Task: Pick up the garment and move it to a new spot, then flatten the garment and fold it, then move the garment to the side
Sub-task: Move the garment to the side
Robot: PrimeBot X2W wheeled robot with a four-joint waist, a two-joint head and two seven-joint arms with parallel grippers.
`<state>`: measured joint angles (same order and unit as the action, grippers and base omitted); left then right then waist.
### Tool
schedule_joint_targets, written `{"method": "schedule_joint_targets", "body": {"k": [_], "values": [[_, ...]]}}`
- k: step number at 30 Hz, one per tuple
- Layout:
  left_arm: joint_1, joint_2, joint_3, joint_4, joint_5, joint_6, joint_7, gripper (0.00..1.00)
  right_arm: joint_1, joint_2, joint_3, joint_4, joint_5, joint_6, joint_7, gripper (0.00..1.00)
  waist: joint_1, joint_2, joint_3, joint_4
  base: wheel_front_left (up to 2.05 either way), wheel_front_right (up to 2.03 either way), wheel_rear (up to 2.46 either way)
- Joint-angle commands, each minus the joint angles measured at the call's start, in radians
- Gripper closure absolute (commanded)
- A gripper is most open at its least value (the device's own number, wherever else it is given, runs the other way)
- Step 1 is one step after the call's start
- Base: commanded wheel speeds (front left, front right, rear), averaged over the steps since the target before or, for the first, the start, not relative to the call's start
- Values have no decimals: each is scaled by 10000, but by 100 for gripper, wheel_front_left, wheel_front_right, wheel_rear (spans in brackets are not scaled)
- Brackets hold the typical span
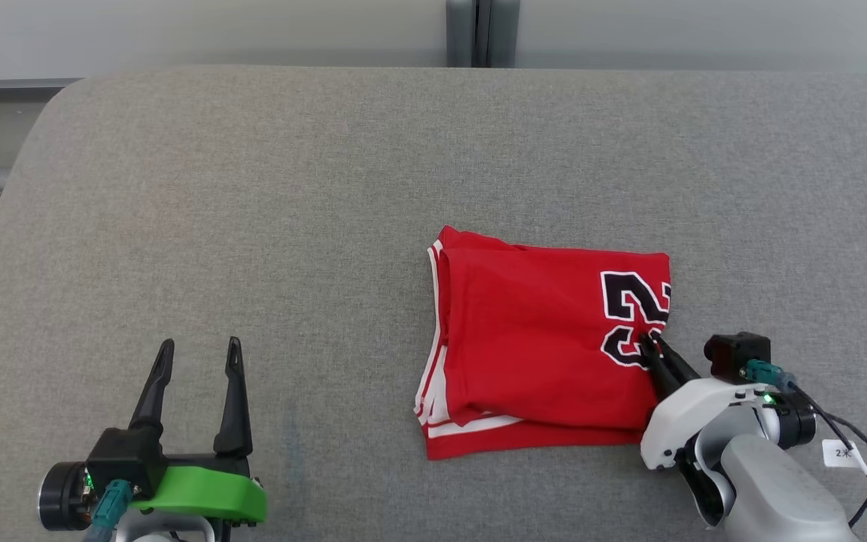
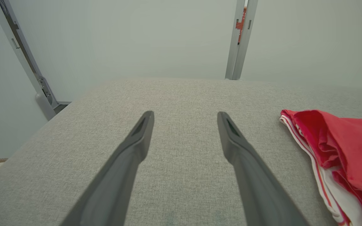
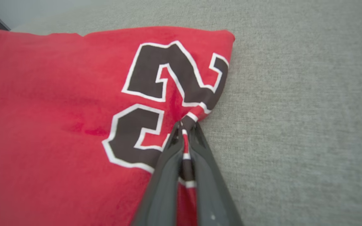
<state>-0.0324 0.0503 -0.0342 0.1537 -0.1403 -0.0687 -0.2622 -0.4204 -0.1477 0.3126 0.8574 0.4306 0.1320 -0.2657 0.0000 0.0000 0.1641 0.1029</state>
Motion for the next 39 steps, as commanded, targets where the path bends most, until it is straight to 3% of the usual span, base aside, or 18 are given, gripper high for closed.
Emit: {"method": "schedule_joint_targets", "body": {"k": [1,8,17,30,39], "values": [[-137,11,-8,-39,-96,59,-31,0,-211,-259,46,-36,-45,-26,33,100,0,0,92,-73,0,0,0],[-498,12,-158,-190,23,100,-31,0,-1130,-1181,251,-718,-348,-26,19,100,0,0,849,-451,0,0,0],[-1549,15,-330,-513,220,256,-31,0,-3113,-3155,598,-1410,-304,-24,17,100,0,0,2581,-1215,0,0,0],[-2502,355,-387,-1147,930,129,-31,0,-5224,-6365,879,-2127,429,-24,101,100,0,0,4489,-2330,0,0,0],[-2236,724,-327,-2070,1231,192,-33,0,-6069,-7812,1218,-1813,1504,-24,573,100,0,0,4914,-2775,0,0,0]]}}
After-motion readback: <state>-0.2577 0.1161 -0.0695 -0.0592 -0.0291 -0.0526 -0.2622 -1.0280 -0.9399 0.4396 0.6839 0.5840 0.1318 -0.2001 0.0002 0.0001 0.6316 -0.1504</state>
